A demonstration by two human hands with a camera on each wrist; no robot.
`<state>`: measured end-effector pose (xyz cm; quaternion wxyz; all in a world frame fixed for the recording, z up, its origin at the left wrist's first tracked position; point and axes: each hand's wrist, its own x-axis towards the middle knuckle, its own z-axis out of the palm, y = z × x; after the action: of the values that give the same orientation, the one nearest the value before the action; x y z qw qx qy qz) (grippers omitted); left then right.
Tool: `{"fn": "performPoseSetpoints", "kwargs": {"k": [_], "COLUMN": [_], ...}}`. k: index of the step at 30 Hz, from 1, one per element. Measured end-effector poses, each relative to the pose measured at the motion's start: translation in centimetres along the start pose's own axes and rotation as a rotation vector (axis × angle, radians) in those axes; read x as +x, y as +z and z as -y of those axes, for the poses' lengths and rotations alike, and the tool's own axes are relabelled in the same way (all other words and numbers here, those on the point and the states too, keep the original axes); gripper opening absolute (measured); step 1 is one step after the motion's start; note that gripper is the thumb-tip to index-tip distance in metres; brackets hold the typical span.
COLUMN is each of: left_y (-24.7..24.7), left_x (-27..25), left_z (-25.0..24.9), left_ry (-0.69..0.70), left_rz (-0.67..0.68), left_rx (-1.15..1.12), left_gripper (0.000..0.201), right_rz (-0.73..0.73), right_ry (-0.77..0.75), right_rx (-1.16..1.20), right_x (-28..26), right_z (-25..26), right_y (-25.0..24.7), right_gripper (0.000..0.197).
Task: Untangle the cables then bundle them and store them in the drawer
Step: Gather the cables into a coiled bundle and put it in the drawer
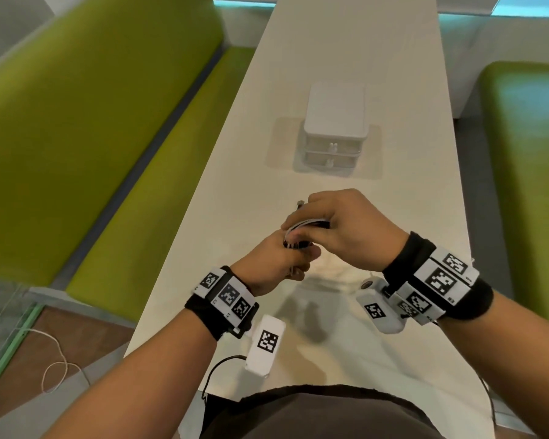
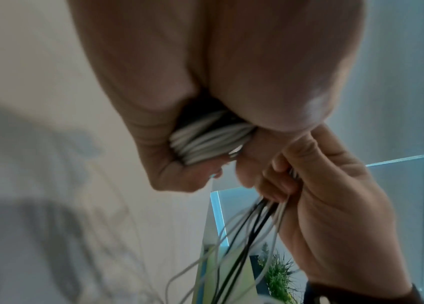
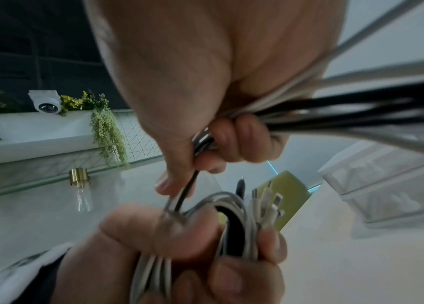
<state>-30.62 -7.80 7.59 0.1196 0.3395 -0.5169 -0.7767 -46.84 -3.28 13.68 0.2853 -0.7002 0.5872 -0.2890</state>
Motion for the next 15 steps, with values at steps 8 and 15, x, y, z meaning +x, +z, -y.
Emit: {"fn": "performPoseSetpoints", "kwargs": {"k": [8, 15], "left_y": [-0.4, -0.3], "left_x": [-0.3, 0.3], "left_z": [0.7, -0.7], "left_ry": [-0.033, 0.051], "left_rz": [0.07, -0.079], "left_rx": [-0.198, -0.382], "left_gripper": [0.015, 0.047], "right_rz": [-0.025, -0.43], "right_ry": [0.051, 0.201], "right_rx": [0.075, 0.256], "right_x": [0.2, 0.8], "right_z": [-1.1, -1.4], "right_y": [-1.1, 1.0], "right_gripper": [0.018, 0.013]}}
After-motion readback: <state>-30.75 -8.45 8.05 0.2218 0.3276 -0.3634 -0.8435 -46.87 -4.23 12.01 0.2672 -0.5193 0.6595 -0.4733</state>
